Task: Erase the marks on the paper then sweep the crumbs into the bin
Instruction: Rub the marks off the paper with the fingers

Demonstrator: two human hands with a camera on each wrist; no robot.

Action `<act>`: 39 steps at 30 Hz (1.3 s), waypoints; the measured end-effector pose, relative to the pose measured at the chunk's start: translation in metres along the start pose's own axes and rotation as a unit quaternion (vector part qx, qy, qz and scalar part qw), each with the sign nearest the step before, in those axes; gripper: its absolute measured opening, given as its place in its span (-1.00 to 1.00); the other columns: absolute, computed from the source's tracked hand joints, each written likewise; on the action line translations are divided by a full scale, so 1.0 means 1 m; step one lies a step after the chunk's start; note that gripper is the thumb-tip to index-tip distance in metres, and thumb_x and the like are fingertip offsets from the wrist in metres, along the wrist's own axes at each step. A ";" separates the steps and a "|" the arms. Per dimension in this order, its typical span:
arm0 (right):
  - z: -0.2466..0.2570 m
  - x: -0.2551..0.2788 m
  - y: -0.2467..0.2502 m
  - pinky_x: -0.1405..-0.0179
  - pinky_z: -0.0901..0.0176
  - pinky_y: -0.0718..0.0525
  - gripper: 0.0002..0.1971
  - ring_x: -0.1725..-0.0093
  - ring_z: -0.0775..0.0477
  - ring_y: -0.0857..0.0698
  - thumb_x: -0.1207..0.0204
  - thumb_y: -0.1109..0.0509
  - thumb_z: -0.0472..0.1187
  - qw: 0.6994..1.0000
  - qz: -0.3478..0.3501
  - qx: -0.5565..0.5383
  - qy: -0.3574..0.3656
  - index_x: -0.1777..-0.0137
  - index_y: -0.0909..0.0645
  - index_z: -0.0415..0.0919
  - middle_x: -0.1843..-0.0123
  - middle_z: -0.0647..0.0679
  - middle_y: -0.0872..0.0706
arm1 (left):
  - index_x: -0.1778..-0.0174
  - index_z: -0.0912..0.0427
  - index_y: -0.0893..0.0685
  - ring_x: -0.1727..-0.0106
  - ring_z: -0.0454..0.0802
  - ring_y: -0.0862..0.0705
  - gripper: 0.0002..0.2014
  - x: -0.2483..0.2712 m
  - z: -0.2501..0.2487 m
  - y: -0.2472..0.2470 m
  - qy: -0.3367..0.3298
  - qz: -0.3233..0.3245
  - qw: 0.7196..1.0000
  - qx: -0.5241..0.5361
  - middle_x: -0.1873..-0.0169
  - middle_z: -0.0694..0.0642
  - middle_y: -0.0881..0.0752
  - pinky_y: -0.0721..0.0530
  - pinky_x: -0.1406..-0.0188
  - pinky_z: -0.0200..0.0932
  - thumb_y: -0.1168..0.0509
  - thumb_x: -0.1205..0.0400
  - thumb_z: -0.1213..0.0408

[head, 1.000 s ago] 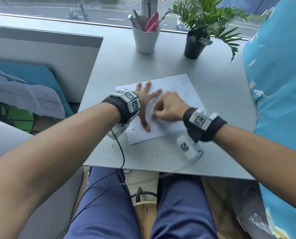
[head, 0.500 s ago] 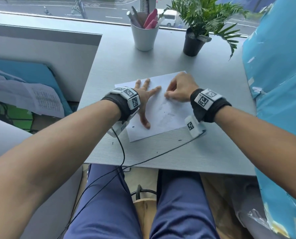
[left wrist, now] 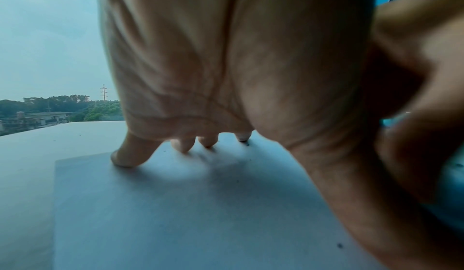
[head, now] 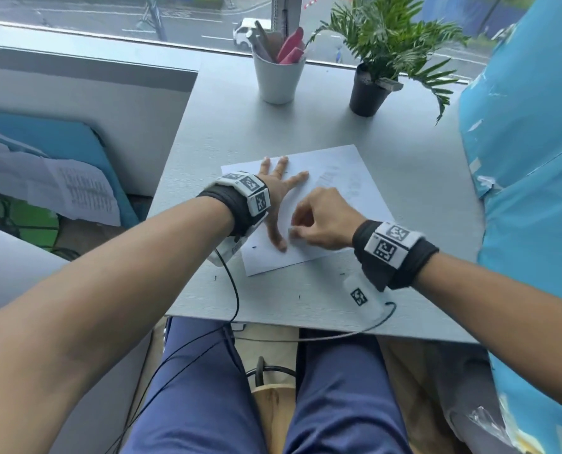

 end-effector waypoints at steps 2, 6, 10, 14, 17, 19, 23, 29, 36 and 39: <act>0.000 0.002 0.000 0.19 0.29 -0.73 -0.89 0.26 0.10 -0.77 -0.40 -0.56 -0.13 1.000 0.027 0.001 0.012 0.16 -0.84 -0.14 0.25 0.03 -0.84 | -0.67 -0.24 0.43 -0.67 0.36 0.42 0.60 0.000 0.001 -0.001 -0.001 -0.001 1.000 -0.001 -0.68 0.10 0.47 -0.05 -0.48 0.62 -0.72 -0.02 -0.23; -0.040 -0.035 0.038 0.23 0.38 -0.61 -0.86 0.31 0.12 -0.71 -0.33 -0.57 -0.12 0.993 -0.102 -0.010 -0.065 0.19 -0.85 -0.17 0.25 -0.06 -0.85 | -0.68 -0.27 0.40 -0.68 0.32 0.41 0.57 0.004 0.001 0.002 -0.004 0.002 1.000 0.020 -0.68 0.08 0.45 -0.07 -0.51 0.58 -0.72 -0.04 -0.20; -0.016 -0.016 0.009 0.33 0.38 -0.62 -0.91 0.42 0.21 -0.64 -0.39 -0.53 -0.17 0.999 -0.033 0.005 -0.019 0.19 -0.84 -0.16 0.32 0.02 -0.80 | -0.67 -0.25 0.43 -0.67 0.35 0.43 0.59 0.001 0.001 0.002 0.002 0.002 1.000 0.009 -0.68 0.10 0.47 -0.05 -0.51 0.58 -0.72 -0.03 -0.21; -0.021 -0.017 0.014 0.32 0.44 -0.53 -0.88 0.32 0.12 -0.70 -0.38 -0.55 -0.14 1.000 -0.017 0.007 -0.012 0.19 -0.84 -0.17 0.27 -0.01 -0.84 | -0.67 -0.26 0.43 -0.67 0.33 0.43 0.58 0.001 0.000 0.001 0.000 0.008 1.000 0.008 -0.67 0.09 0.48 -0.06 -0.50 0.59 -0.72 -0.04 -0.20; -0.051 -0.038 0.047 0.24 0.36 -0.59 -0.85 0.27 0.06 -0.71 -0.37 -0.53 -0.16 0.991 -0.111 0.014 -0.072 0.19 -0.84 -0.23 0.24 -0.08 -0.84 | -0.68 -0.28 0.40 -0.68 0.32 0.41 0.57 0.004 0.000 0.002 -0.003 0.004 1.000 0.018 -0.68 0.08 0.45 -0.08 -0.51 0.58 -0.73 -0.05 -0.18; -0.042 -0.032 0.036 0.20 0.23 -0.67 -0.85 0.29 -0.01 -0.73 -0.36 -0.49 -0.20 0.995 -0.083 0.020 -0.044 0.22 -0.83 -0.27 0.27 -0.12 -0.84 | -0.68 -0.26 0.39 -0.68 0.34 0.40 0.57 0.003 0.001 0.002 -0.004 -0.004 1.000 0.017 -0.69 0.09 0.44 -0.08 -0.51 0.58 -0.73 -0.04 -0.19; -0.012 -0.001 0.001 0.25 0.30 -0.71 -0.89 0.30 0.08 -0.76 -0.39 -0.52 -0.16 0.999 0.036 0.007 0.030 0.21 -0.84 -0.18 0.29 0.00 -0.84 | -0.67 -0.24 0.43 -0.67 0.37 0.42 0.60 0.000 0.002 0.000 -0.002 -0.002 1.000 0.003 -0.68 0.11 0.47 -0.03 -0.50 0.59 -0.72 -0.02 -0.23; -0.055 -0.042 0.051 0.05 0.21 -0.73 -0.81 0.17 -0.04 -0.79 -0.38 -0.56 -0.14 0.991 -0.115 0.023 -0.060 0.13 -0.84 -0.26 0.18 -0.16 -0.85 | -0.67 -0.28 0.39 -0.68 0.34 0.42 0.58 0.001 0.002 0.000 -0.008 -0.002 1.000 0.022 -0.68 0.09 0.45 -0.07 -0.50 0.59 -0.72 -0.02 -0.21; -0.031 -0.017 0.018 0.24 0.32 -0.68 -0.89 0.31 0.11 -0.73 -0.37 -0.56 -0.15 1.000 -0.004 -0.003 0.001 0.20 -0.85 -0.17 0.29 0.00 -0.83 | -0.66 -0.26 0.43 -0.67 0.35 0.42 0.59 0.000 0.001 0.001 -0.002 0.005 1.000 -0.002 -0.68 0.10 0.47 -0.04 -0.52 0.56 -0.72 -0.04 -0.22; -0.059 -0.042 0.048 0.19 0.30 -0.63 -0.85 0.32 0.08 -0.70 -0.36 -0.56 -0.14 0.992 -0.099 -0.018 -0.074 0.20 -0.84 -0.23 0.28 -0.06 -0.82 | -0.66 -0.29 0.42 -0.67 0.33 0.43 0.59 0.000 0.002 0.001 -0.006 0.006 1.000 0.016 -0.67 0.07 0.48 -0.05 -0.51 0.59 -0.72 -0.02 -0.21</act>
Point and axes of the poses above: each hand's wrist, its own x-axis away from the middle knuckle, its own y-axis out of the back of the hand, z = x × y, the point moved 1 cm from there along -x, towards the middle knuckle
